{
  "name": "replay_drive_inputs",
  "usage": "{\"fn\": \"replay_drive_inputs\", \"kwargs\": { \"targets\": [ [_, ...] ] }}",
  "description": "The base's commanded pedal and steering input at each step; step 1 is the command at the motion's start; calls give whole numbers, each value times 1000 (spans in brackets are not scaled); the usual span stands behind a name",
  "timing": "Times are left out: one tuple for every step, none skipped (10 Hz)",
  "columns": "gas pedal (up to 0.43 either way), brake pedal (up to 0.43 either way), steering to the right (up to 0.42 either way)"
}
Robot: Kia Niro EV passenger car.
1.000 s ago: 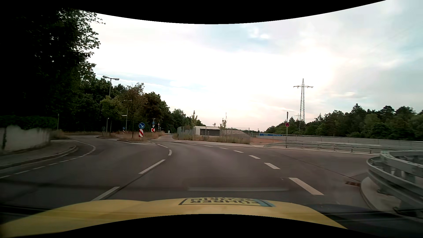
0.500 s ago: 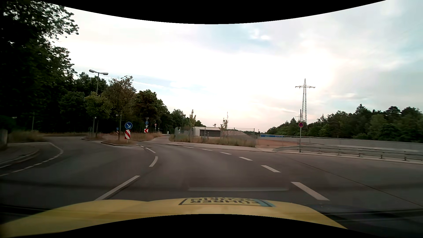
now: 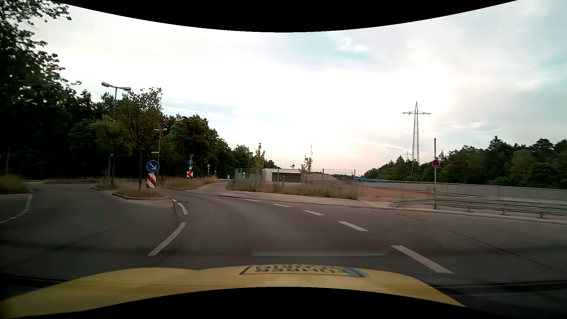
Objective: Follow the waypoints while adhering to traffic rules and regulations
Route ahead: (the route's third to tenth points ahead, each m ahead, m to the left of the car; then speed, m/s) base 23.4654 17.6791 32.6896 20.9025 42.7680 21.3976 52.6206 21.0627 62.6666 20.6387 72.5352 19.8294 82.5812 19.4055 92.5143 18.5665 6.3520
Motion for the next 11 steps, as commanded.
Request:
{"fn": "replay_drive_inputs", "kwargs": {
  "targets": [
    [59, 0, -97],
    [59, 0, -106],
    [59, 0, -110],
    [59, 0, -111],
    [59, 0, -114],
    [59, 0, -120],
    [59, 0, -127],
    [47, 0, -131],
    [47, 0, -138],
    [39, 0, -147],
    [39, 0, -155]
  ]
}}
